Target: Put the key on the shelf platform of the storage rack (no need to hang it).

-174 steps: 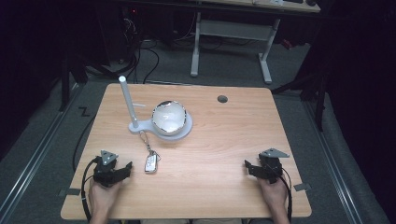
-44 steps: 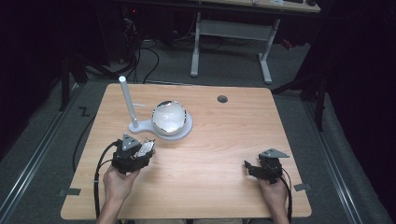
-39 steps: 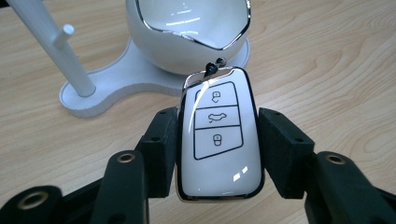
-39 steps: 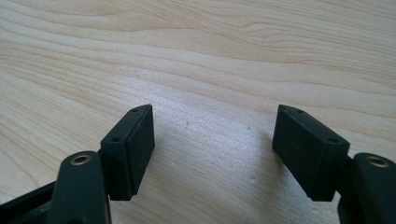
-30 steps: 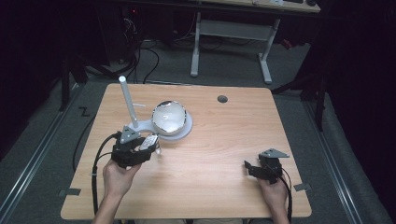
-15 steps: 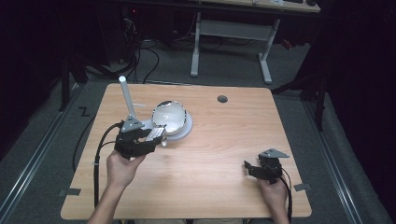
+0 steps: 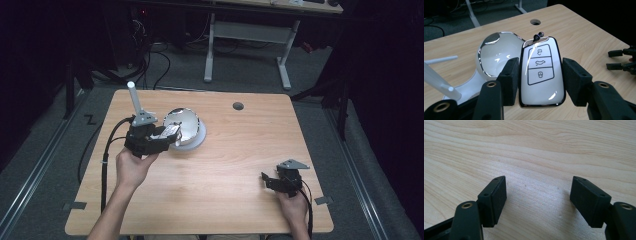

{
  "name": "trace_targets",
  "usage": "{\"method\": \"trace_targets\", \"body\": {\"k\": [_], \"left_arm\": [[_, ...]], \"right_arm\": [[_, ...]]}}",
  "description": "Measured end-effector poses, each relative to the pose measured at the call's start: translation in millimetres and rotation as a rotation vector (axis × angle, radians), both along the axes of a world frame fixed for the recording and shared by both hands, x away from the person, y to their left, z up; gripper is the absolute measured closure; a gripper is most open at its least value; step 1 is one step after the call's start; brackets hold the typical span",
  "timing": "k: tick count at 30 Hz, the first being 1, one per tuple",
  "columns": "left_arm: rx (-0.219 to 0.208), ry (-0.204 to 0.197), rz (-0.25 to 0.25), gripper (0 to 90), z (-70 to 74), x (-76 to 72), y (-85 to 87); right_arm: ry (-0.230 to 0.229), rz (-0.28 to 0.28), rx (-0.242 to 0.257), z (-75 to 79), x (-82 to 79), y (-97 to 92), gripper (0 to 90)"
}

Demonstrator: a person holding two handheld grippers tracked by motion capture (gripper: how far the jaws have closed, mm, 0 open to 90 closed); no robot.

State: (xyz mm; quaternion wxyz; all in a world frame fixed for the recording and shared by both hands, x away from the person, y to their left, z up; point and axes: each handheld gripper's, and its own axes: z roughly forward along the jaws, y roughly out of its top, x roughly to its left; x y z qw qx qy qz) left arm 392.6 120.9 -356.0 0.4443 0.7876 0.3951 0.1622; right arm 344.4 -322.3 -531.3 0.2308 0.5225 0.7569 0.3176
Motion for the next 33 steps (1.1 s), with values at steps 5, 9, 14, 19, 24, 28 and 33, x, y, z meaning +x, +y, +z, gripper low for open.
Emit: {"method": "trace_targets", "body": {"k": [5, 9, 14, 19, 24, 28, 33], "left_arm": [[0.012, -0.011, 0.006, 50.1, 7.6, 9.4, -6.0], [0.028, -0.013, 0.014, 50.1, 7.4, 15.7, -10.0], [0.028, 0.002, 0.018, 50.1, 4.6, 27.3, -14.0], [0.028, 0.009, 0.024, 50.1, -0.3, 38.2, -17.8], [0.031, 0.014, 0.032, 50.1, -5.2, 44.7, -19.6], [0.043, 0.019, 0.032, 50.1, -10.0, 49.2, -22.9], [0.07, 0.022, 0.03, 50.1, -17.4, 55.0, -28.1]], "right_arm": [[0.001, -0.001, 0.001, 0.1, -0.1, 0.1, 29.9], [0.001, -0.001, 0.0, 0.1, -0.2, 0.1, 29.9], [0.001, -0.001, 0.0, 0.1, -0.3, 0.1, 29.9], [0.001, -0.001, 0.0, 0.1, -0.3, 0.1, 29.9], [0.001, 0.0, 0.0, 0.1, -0.3, 0.1, 29.9], [0.001, 0.0, 0.0, 0.1, -0.4, 0.1, 29.9], [0.001, 0.0, 0.0, 0.1, -0.4, 0.2, 29.9]]}}
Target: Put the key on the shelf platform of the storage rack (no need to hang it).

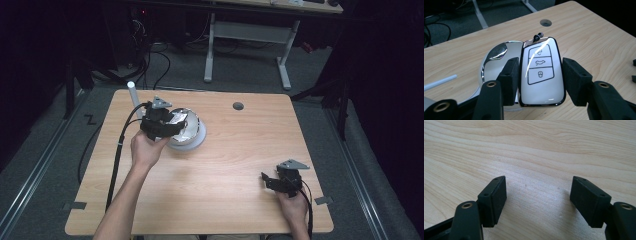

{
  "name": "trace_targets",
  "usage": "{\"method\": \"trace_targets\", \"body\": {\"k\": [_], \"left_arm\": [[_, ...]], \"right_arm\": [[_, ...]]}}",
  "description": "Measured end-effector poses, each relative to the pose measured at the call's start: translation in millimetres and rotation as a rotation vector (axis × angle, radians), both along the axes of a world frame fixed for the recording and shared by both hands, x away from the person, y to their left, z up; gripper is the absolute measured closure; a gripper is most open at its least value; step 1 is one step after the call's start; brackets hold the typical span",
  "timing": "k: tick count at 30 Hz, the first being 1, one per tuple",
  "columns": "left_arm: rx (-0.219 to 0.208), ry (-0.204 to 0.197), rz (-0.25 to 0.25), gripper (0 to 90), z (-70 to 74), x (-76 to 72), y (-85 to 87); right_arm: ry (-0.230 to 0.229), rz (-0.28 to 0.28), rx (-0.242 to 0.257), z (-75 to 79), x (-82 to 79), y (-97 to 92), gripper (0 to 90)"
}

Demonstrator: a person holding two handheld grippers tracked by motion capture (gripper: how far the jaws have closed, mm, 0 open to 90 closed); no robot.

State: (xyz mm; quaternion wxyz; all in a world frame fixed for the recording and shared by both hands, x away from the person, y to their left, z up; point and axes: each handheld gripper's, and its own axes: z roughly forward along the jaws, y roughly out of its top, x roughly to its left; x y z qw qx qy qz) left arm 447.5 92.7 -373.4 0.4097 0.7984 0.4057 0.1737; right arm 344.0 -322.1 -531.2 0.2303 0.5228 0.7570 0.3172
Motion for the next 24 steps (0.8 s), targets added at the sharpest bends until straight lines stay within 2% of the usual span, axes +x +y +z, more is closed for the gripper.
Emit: {"method": "trace_targets", "body": {"k": [4, 11, 13, 16, 22, 24], "left_arm": [[0.011, 0.003, -0.001, 50.0, -6.1, 3.5, -2.8], [0.0, 0.025, 0.015, 50.0, -19.8, 11.8, -2.0], [0.001, 0.024, 0.023, 50.0, -23.7, 13.5, -1.4], [0.029, 0.018, 0.029, 50.0, -27.3, 15.2, -2.7], [0.033, 0.017, 0.037, 50.0, -32.3, 19.0, -6.3], [0.04, 0.004, 0.042, 49.9, -33.2, 19.1, -7.7]], "right_arm": [[0.0, 0.0, 0.0, 0.0, -0.1, 0.0, 29.9], [0.0, 0.001, 0.0, 0.0, -0.1, 0.0, 29.9], [0.0, 0.001, 0.001, -0.1, -0.2, 0.1, 29.9], [0.0, 0.001, 0.002, -0.1, -0.2, 0.2, 29.9], [-0.001, 0.002, 0.001, -0.1, -0.2, 0.2, 29.9], [0.0, 0.001, 0.003, -0.1, -0.2, 0.2, 29.9]]}}
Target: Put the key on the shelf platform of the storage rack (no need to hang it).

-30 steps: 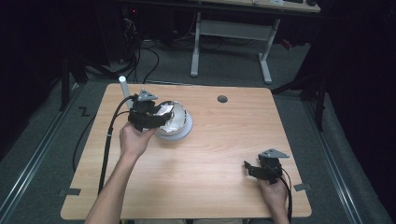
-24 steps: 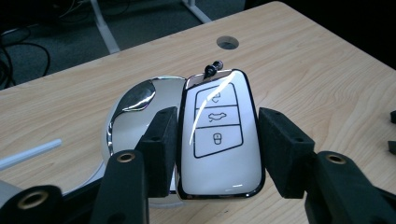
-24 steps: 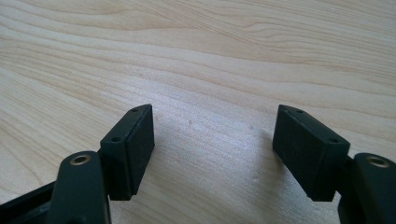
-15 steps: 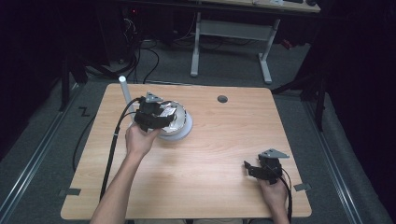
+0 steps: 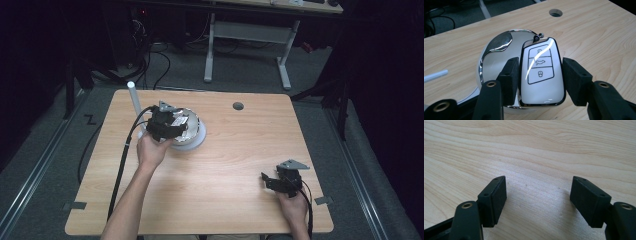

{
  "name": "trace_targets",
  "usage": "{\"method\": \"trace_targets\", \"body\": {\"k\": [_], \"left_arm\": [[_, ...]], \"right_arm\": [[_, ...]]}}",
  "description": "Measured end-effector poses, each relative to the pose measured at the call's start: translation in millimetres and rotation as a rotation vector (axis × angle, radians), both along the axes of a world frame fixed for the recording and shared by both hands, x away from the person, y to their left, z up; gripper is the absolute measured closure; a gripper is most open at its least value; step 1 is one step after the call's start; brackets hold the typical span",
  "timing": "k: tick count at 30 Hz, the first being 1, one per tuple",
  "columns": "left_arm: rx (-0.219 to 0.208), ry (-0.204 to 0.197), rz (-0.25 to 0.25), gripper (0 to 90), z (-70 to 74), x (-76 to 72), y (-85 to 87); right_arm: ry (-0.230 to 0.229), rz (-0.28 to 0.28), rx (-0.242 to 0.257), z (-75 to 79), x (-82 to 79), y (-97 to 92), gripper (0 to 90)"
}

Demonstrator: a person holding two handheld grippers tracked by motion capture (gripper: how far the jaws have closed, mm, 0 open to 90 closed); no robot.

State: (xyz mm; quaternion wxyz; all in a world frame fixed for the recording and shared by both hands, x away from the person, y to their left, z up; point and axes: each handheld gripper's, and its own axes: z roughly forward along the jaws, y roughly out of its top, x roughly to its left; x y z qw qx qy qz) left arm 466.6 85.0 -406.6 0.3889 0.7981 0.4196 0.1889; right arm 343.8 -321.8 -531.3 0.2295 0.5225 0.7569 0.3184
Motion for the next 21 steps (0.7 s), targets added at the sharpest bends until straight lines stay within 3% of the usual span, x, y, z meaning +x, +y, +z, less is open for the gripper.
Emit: {"method": "trace_targets", "body": {"k": [8, 21], "left_arm": [[-0.011, -0.002, 0.005, 49.9, -4.0, 2.8, -4.2], [-0.007, 0.044, 0.018, 49.8, -22.1, 14.3, -15.6]], "right_arm": [[0.0, 0.002, -0.001, 0.0, 0.0, 0.0, 29.9], [0.001, 0.004, 0.0, 0.1, -0.1, 0.1, 29.9]]}}
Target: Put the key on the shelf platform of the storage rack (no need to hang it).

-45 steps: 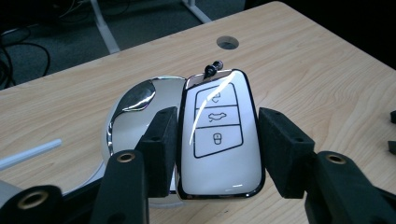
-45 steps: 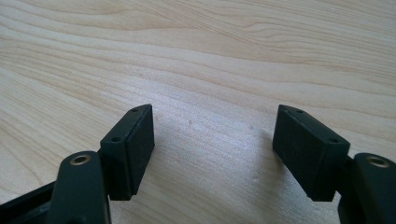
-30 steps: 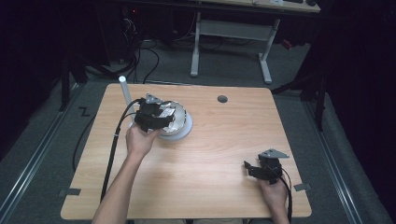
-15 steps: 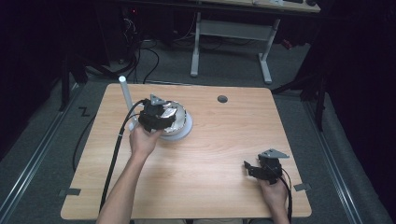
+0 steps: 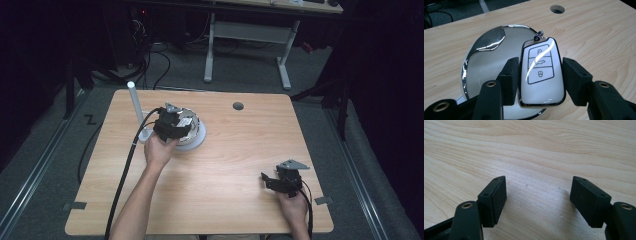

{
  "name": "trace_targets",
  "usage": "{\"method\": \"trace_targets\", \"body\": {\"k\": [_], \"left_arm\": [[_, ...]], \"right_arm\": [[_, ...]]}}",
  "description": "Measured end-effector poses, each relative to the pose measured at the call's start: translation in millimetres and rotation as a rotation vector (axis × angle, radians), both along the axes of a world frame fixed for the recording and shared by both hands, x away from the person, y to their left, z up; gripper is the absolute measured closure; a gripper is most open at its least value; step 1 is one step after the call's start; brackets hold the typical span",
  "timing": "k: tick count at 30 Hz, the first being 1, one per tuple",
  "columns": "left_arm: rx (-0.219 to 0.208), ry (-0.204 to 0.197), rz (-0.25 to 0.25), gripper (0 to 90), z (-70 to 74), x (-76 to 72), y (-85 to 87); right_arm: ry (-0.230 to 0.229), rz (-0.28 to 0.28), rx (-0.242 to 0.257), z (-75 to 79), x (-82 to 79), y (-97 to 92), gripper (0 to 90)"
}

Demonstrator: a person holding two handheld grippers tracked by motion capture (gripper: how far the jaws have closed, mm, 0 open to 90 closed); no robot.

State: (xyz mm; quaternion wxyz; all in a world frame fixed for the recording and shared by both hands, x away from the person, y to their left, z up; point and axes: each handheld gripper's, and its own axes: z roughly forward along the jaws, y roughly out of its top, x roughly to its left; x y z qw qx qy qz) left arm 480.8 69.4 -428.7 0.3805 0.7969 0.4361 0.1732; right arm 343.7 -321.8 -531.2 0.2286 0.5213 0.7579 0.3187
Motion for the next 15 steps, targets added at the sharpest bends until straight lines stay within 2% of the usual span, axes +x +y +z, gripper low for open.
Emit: {"method": "trace_targets", "body": {"k": [12, 15], "left_arm": [[0.04, 0.04, 0.009, 49.6, -17.2, 8.5, -8.4], [0.063, 0.052, 0.016, 49.6, -23.1, 11.1, -12.0]], "right_arm": [[-0.001, 0.002, -0.001, -0.1, -0.1, 0.0, 29.9], [-0.001, 0.002, -0.001, -0.1, -0.1, 0.0, 29.9]]}}
